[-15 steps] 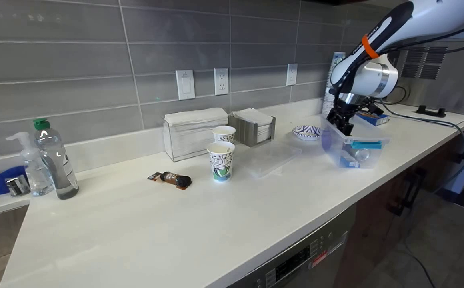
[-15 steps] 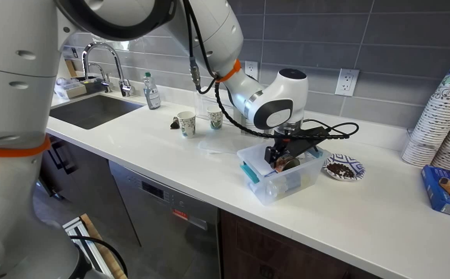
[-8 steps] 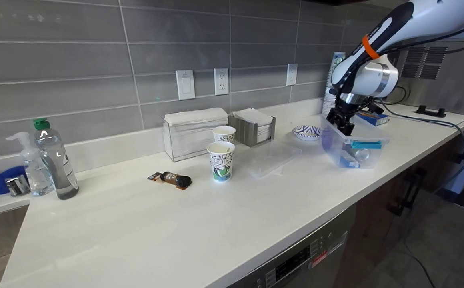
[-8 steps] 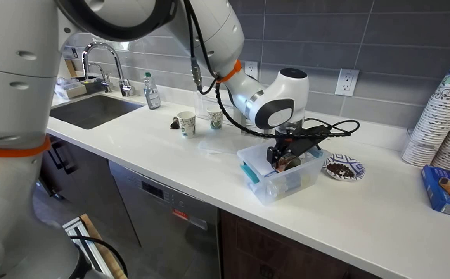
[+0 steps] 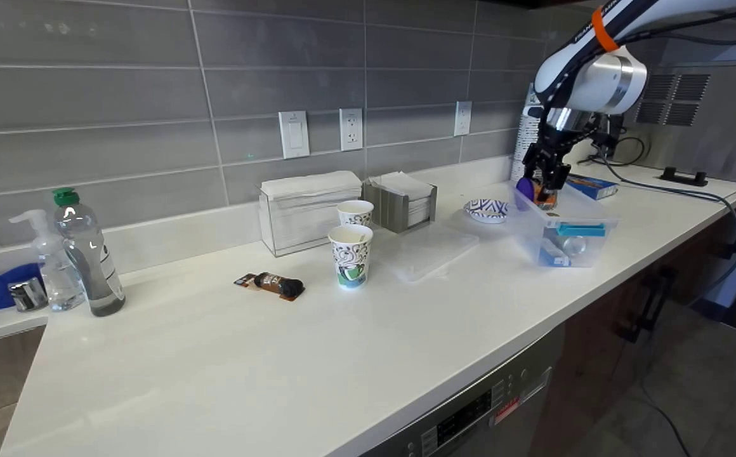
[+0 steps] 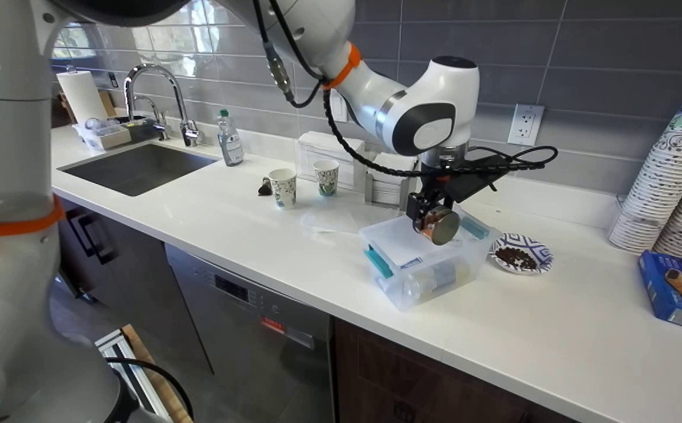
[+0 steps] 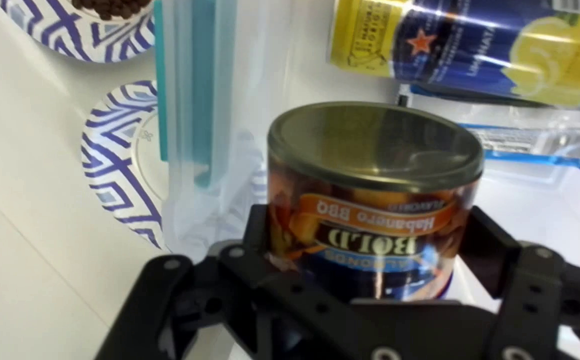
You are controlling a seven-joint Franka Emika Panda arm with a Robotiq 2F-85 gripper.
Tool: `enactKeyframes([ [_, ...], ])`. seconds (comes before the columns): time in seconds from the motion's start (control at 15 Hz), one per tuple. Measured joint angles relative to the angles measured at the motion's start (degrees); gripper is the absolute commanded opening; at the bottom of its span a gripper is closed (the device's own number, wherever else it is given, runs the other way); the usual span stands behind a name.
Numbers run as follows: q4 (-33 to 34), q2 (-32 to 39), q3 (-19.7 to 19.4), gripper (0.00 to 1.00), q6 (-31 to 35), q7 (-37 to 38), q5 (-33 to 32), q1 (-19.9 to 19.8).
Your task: Take the can out of the clear container.
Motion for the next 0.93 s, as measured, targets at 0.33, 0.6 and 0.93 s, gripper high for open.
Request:
enactKeyframes([
  [0.33, 2.1, -5.5, 0.6, 0.68, -18.6, -7.3, 12.2, -0.4],
  [0.6, 2.3, -7.4, 0.6, 0.68, -29.4, -13.4, 22.0, 1.2],
  [0.93, -0.2, -7.0, 0.8, 0.68, -36.1, -20.7, 29.4, 5.1],
])
